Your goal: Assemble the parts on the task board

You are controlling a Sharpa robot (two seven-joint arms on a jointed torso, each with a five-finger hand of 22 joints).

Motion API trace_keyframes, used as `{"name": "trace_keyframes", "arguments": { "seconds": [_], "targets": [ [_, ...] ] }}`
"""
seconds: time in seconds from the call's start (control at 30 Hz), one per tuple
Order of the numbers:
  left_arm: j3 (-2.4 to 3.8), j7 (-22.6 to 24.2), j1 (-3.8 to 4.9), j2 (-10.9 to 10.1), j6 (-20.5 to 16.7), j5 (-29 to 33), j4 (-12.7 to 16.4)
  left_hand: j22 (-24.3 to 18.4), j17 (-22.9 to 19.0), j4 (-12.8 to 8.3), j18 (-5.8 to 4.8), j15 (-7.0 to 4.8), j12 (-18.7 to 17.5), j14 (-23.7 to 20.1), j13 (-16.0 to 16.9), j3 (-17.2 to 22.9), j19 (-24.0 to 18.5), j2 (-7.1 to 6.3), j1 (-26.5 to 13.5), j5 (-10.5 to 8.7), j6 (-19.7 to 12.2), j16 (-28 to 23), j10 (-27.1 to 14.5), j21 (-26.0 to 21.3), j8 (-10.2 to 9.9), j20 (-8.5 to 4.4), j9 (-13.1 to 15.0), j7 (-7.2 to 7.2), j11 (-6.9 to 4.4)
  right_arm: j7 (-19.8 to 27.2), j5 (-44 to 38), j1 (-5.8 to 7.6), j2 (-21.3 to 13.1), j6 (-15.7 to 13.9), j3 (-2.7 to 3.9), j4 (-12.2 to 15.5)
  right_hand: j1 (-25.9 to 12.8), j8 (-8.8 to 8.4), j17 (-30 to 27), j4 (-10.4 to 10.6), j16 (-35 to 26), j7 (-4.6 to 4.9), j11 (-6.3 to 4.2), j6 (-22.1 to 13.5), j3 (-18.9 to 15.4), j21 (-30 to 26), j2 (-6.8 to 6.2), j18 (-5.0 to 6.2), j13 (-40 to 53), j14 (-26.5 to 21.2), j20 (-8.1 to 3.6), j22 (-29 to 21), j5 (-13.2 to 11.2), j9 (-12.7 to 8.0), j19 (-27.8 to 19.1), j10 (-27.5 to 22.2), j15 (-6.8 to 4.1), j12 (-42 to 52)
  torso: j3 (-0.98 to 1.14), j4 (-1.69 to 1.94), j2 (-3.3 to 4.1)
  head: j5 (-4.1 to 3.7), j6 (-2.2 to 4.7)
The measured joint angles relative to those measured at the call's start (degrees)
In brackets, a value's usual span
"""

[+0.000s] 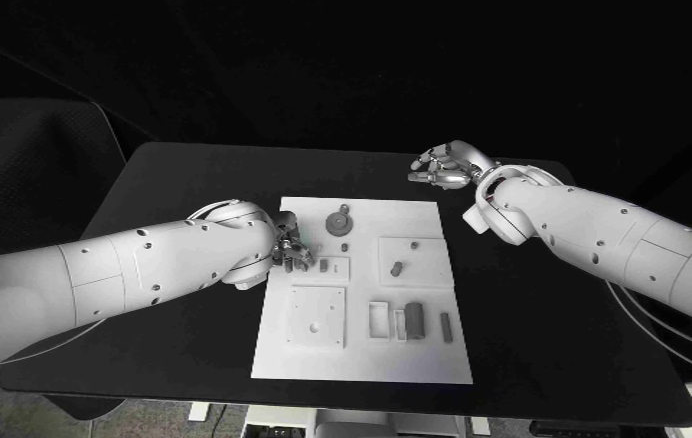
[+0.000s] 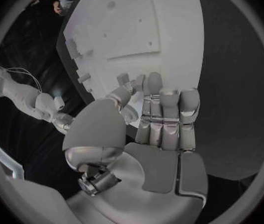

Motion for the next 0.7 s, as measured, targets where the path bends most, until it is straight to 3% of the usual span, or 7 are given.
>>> {"name": "trace_keyframes", "arguments": {
  "seconds": [0.7],
  "targets": [
    [0.03, -0.1, 0.03, 0.4, 0.4, 0.0, -0.3, 0.3, 0.3, 0.1, -0.03, 0.01, 0.2, 0.4, 0.1, 0.2, 0.8, 0.00, 0.0, -0.11, 0.7, 0.6, 0.6, 0.7, 0.2, 0.01, 0.4, -0.30, 0.14, 0.0, 0.0, 0.00, 0.0, 0.1, 0.00, 0.0, 0.0, 0.00, 0.0, 0.0, 0.0, -0.01, 0.00, 0.0, 0.0, 0.0, 0.00, 0.00, 0.0, -0.2, 0.00, 0.0, 0.0, 0.0, 0.0, 0.0, 0.17, 0.0, -0.03, 0.01, 0.00, -0.04, -0.20]
  ]
}}
